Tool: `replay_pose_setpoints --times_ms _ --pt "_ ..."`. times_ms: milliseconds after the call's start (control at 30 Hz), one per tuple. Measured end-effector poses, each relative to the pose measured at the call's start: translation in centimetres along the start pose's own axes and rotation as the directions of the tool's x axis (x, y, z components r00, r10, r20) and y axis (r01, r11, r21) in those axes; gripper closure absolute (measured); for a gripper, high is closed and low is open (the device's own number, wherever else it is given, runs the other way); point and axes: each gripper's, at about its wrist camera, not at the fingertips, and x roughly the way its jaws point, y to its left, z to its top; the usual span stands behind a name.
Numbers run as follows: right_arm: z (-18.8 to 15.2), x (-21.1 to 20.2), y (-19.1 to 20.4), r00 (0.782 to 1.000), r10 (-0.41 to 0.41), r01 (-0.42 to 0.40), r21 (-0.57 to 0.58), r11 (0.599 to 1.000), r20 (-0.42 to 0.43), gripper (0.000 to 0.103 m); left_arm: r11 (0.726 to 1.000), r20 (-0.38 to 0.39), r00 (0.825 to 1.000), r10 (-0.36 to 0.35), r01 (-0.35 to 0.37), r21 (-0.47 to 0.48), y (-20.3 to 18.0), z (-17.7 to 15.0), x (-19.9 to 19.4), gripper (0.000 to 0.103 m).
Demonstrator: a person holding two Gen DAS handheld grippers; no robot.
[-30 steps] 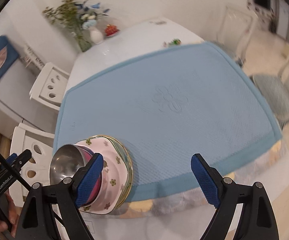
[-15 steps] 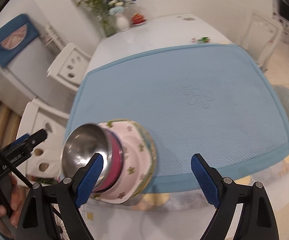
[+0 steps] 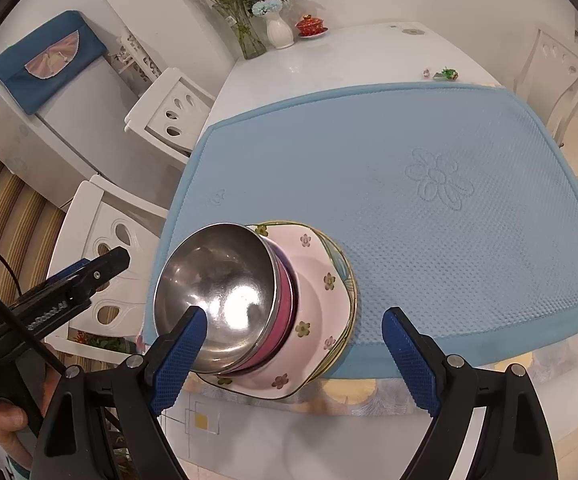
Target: Organize plates and bowls
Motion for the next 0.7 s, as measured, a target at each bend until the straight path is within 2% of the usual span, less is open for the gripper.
replay_pose_setpoints --times_ms 100,200,300,400,467,567,700 --pt "-0.1 0.0 0.2 1.000 -0.015 0.015 -0.019 1.000 -0.001 0.015 0.998 0.034 0.998 0.058 -0.058 -0.007 0.0 -0.3 -0.3 0.027" --pt "-0.3 0.0 0.6 1.000 -0.022 0.022 -0.037 0.999 0.000 0.015 0.998 0.028 0.999 0.045 -0.043 -0.046 0.5 -0.4 -0.3 0.027" --pt "-0.3 -0.2 1.0 0.999 -0.042 0.043 -0.061 0.997 0.015 0.015 0.997 0.035 0.998 0.060 -0.059 -0.048 0.5 -0.3 -0.4 0.027" --pt "-0.2 -0.8 1.8 0.992 -0.104 0.112 -0.123 0.986 0.069 0.015 0.993 0.061 0.992 0.112 -0.110 -0.046 0.0 -0.4 -0.8 0.027" --pt "-0.2 -1.3 2.3 0.977 -0.176 0.194 -0.160 0.968 0.123 0.015 0.988 0.087 0.985 0.152 -0.149 -0.043 -0.5 -0.4 -1.2 0.027" --pt "0.0 -1.6 2.5 0.954 -0.258 0.283 -0.170 0.944 0.156 0.015 0.989 0.101 0.984 0.149 -0.146 -0.037 -1.4 -0.5 -1.6 0.027" --pt "0.0 -1.7 2.1 0.949 -0.274 0.299 -0.167 0.940 0.156 0.015 0.995 0.084 0.991 0.100 -0.099 -0.017 -2.3 -0.6 -1.5 0.027"
